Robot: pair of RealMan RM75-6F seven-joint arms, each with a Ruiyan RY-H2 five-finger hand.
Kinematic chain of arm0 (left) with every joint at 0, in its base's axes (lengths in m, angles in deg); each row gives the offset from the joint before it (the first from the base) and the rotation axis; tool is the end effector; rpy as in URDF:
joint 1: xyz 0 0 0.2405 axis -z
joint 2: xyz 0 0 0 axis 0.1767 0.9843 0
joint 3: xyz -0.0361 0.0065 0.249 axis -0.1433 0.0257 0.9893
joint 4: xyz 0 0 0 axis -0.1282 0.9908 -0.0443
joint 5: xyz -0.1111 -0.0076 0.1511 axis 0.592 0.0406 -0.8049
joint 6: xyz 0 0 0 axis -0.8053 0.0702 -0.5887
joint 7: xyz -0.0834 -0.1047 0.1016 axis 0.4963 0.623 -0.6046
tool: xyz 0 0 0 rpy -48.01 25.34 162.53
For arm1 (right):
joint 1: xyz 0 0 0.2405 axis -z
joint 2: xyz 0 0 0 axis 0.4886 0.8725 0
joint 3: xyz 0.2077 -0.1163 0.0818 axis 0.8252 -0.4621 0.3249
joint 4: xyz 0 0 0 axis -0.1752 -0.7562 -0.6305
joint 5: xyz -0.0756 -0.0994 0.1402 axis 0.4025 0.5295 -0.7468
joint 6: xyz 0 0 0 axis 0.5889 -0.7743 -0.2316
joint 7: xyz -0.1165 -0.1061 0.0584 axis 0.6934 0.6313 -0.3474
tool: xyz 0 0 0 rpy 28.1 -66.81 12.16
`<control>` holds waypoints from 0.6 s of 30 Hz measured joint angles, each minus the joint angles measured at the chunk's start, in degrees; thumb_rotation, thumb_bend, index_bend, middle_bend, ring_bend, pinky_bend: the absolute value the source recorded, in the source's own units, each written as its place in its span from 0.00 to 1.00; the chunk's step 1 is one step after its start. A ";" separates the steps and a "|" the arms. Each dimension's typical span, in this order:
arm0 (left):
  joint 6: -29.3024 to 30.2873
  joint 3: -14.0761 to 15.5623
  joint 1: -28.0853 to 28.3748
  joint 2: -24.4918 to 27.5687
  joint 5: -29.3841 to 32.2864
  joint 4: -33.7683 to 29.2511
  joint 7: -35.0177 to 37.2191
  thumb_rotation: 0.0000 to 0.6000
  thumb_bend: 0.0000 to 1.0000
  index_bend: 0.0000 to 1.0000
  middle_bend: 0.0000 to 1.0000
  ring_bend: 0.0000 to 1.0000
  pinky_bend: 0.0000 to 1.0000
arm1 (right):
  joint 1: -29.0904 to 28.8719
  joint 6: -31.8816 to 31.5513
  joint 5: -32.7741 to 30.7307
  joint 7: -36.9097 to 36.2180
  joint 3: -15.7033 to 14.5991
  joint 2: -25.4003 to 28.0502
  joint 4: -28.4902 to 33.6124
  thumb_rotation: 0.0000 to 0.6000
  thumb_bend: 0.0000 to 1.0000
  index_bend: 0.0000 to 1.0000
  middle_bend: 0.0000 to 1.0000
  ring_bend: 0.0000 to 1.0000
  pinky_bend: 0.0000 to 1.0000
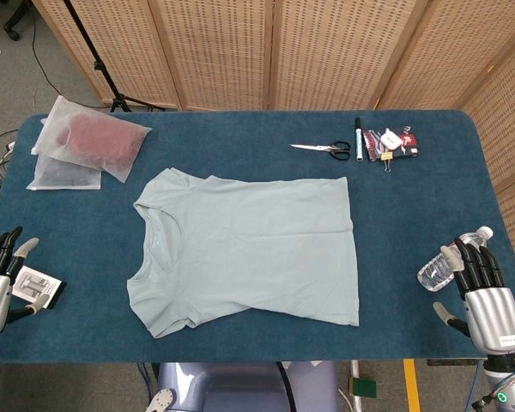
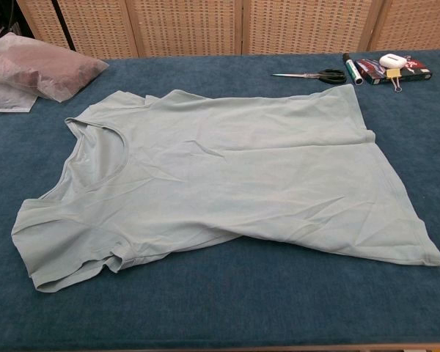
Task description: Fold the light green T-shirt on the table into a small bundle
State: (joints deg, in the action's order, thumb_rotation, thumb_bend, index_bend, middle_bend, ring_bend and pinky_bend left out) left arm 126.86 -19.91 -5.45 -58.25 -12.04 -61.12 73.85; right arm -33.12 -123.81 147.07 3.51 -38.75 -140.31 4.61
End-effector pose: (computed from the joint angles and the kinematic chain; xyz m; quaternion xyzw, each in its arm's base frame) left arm -0.2869 0.1994 0.1755 -0.6040 -0.3397 -0.4206 0.5856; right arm -0.2775 -0.1949 0.1728 0.6110 -0.2962 0.4541 0.5768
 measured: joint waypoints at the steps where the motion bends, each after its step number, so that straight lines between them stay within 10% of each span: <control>1: -0.06 -0.05 0.00 0.01 0.14 0.00 0.00 1.00 0.00 0.00 0.00 0.00 0.00 | -0.01 0.09 0.04 0.08 -0.07 -0.02 0.00 1.00 0.00 0.00 0.00 0.00 0.04; 18: -0.14 -0.47 0.14 0.27 0.46 -0.54 0.52 1.00 0.00 0.00 0.00 0.00 0.00 | -3.22 6.34 9.30 2.38 -5.66 -0.61 -1.58 1.00 0.00 0.15 0.00 0.00 0.03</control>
State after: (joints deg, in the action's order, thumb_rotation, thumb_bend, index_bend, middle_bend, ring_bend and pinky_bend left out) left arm 126.72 -20.39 -5.31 -57.98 -11.57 -61.67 74.36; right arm -36.33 -117.47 156.37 5.89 -44.41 -140.92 3.03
